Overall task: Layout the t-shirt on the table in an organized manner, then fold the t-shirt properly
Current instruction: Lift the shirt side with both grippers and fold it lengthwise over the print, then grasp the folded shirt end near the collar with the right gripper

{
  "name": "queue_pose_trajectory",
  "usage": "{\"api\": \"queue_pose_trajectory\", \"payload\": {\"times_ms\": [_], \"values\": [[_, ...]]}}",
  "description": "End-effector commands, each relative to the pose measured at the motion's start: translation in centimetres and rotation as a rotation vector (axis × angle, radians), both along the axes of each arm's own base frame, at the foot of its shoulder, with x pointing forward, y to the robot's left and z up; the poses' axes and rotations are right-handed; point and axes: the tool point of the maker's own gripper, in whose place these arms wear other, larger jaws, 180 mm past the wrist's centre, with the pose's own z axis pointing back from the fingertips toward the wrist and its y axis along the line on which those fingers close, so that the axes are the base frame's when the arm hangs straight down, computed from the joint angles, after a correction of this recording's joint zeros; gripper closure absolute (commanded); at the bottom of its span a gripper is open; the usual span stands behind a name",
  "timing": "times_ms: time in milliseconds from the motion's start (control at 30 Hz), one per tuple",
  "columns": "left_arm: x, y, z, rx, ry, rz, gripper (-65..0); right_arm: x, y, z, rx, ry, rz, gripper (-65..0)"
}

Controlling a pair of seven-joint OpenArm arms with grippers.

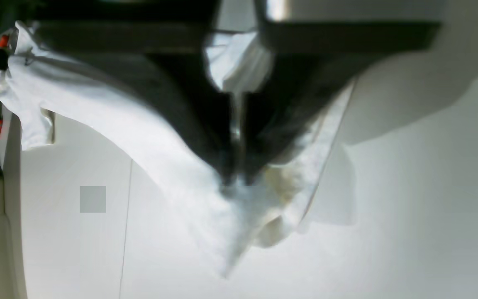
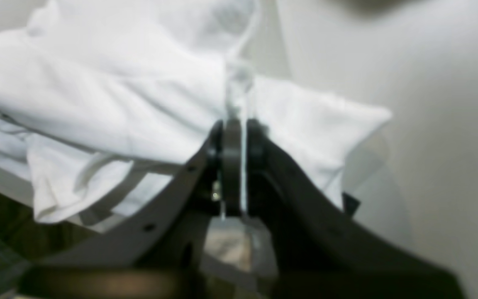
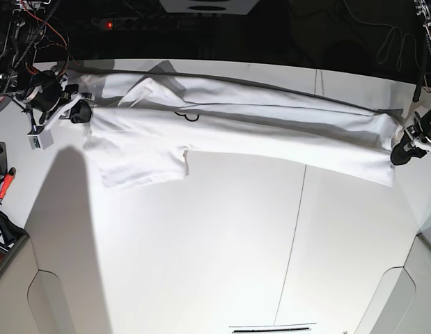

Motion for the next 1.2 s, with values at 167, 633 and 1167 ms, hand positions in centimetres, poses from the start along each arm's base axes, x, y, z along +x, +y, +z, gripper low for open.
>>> {"api": "queue_pose_trajectory", "payload": {"times_ms": [167, 633, 1167], "values": [[1.5, 2.1, 3.5, 0.003, -0.1, 0.033, -20.3, 2.3, -0.3, 4.4, -0.045, -0.124, 0.034, -25.4], [1.7, 4.4, 6.0, -0.016, -0.204, 0.135, -20.3, 9.3, 0.9, 11.5, -0.044, -0.432, -0.018, -31.1], [1.6, 3.7, 5.2, -0.019, -0.182, 0.123, -20.3, 15.2, 1.9, 1.3, 0.159, -0.104, -0.117, -33.0]]}}
